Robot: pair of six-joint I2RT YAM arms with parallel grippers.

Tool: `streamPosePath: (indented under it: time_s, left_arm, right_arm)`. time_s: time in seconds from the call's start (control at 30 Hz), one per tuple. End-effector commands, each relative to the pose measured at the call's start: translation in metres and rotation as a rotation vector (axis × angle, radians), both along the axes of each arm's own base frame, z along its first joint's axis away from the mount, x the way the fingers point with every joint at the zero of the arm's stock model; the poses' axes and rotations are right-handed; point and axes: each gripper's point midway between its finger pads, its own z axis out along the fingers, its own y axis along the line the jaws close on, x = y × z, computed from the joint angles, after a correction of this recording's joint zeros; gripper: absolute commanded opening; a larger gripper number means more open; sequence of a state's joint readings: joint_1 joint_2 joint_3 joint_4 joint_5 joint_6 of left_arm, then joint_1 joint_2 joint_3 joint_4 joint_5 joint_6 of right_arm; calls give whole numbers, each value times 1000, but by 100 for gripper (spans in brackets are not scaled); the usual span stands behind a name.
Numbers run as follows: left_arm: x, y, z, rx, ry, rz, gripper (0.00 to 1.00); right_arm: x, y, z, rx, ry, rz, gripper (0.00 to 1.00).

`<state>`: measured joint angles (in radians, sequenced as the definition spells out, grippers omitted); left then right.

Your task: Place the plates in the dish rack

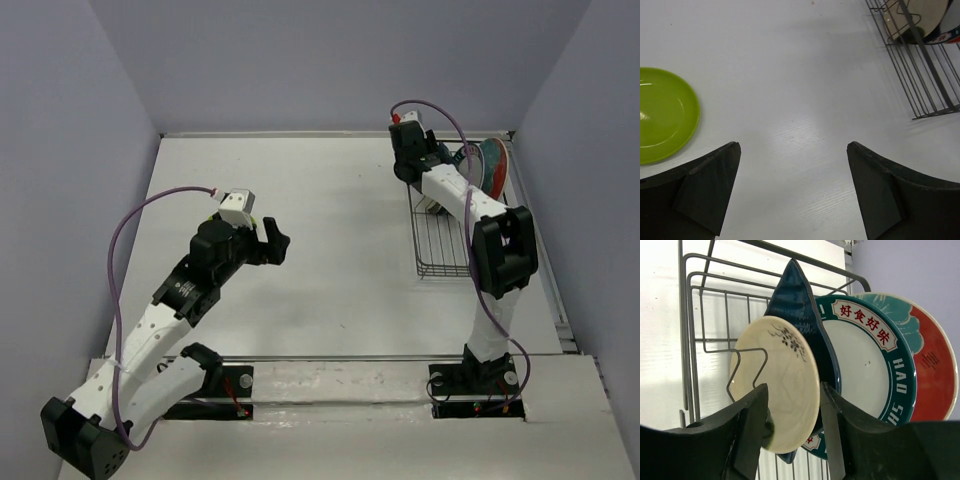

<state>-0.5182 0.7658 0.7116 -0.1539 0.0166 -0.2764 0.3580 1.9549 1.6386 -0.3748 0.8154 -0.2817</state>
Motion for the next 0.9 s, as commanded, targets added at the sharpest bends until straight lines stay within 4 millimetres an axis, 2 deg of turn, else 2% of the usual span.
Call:
streamPosePath:
  time_s: [0.0,0.1,0.13,0.2,0.23,0.3,0.37,0.4,0.43,0.47,0.53,0.57,0.6,0.63,0.67,0.7,0.77,0.87]
  left_arm:
    - [14,14,-6,37,18,91,99]
    - [20,22,-13,44,43,125,99]
    - [23,23,-17,46,60,135,99]
    - [29,33,-22,38,83,172,99]
    - [32,36,-22,22,87,190,99]
    - [39,51,-24,-1,99,248,99]
    - [44,62,-24,-37,104,296,99]
    - [48,72,-26,-54,106,336,99]
    - [49,77,-25,-70,106,358,99]
    - [51,83,-27,-97,114,390,99]
    - [54,99,-29,-139,116,459,99]
    - [53,95,-30,-205,134,465,99]
    - [51,93,-29,-253,132,465,99]
    - [51,93,-38,-293,137,480,99]
    - [53,94,-38,-358,141,510,99]
    - [55,99,-44,-378,136,551,99]
    - [60,114,-62,-403,131,648,99]
    - [69,135,-95,-444,169,772,99]
  right_arm:
    - [0,3,48,103,-144,-8,57]
    - [-4,5,56,138,-165,1,59]
    - [-8,5,67,162,-191,8,59]
    - [-13,13,73,240,-213,38,60]
    - [-19,21,87,319,-246,70,60]
    - [-28,32,97,419,-271,114,61]
    - [-46,57,106,596,-281,216,63]
    - [-56,65,92,643,-251,243,64]
    - [-68,82,114,743,-294,349,64]
    - [-78,97,117,802,-298,407,65]
    - [-98,116,119,930,-303,479,67]
    - [-118,135,120,1030,-297,572,67]
    - [-127,142,119,1071,-290,607,67]
    - [-135,149,118,1106,-281,640,67]
    - [-151,162,110,1159,-245,683,67]
    - [-155,169,112,1180,-249,717,67]
    - [-170,183,108,1209,-209,766,67]
    - [-186,188,99,1254,-168,784,67]
